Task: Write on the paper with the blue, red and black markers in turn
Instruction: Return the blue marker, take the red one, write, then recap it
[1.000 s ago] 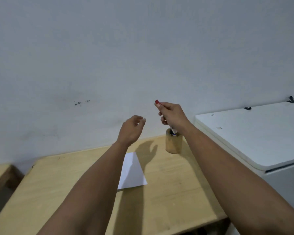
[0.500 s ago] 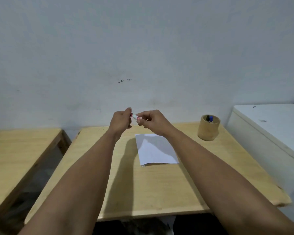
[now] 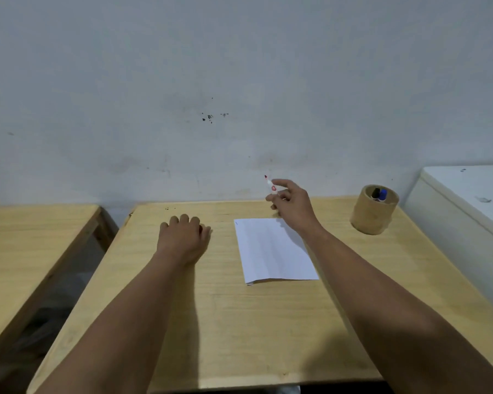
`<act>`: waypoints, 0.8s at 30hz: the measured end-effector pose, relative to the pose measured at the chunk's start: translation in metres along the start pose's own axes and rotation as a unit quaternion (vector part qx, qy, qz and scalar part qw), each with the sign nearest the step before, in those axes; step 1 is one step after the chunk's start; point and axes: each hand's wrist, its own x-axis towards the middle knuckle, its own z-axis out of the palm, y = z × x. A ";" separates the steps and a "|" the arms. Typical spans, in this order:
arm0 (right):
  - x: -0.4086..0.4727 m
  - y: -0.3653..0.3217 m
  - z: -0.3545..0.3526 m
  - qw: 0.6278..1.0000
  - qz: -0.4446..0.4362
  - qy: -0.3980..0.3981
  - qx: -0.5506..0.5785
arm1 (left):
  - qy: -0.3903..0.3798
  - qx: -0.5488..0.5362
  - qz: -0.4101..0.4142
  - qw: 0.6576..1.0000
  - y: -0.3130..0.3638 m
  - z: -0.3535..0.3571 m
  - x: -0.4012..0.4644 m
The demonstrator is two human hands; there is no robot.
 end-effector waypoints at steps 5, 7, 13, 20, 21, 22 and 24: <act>0.012 -0.014 -0.002 0.970 0.093 0.031 0.220 | 0.137 -0.099 0.067 0.983 0.004 -0.025 -0.008; 0.018 -0.022 -0.006 0.932 0.149 0.026 0.329 | 0.145 -0.147 0.172 0.963 0.018 -0.031 -0.021; 0.015 -0.022 0.015 0.973 0.122 0.018 0.197 | -0.043 -0.197 0.202 0.958 0.048 -0.011 -0.051; -0.016 0.012 0.061 0.996 0.075 -0.026 0.036 | -0.038 -0.186 0.206 0.960 0.049 0.001 -0.050; -0.018 0.016 0.065 0.997 0.071 -0.016 0.016 | -0.039 -0.183 0.206 0.961 0.049 0.002 -0.049; -0.019 0.021 0.068 0.998 0.067 -0.006 0.005 | -0.039 -0.182 0.206 0.961 0.048 0.003 -0.049; -0.021 0.028 0.070 0.998 0.064 0.004 0.010 | -0.031 -0.186 0.206 0.960 0.047 0.006 -0.049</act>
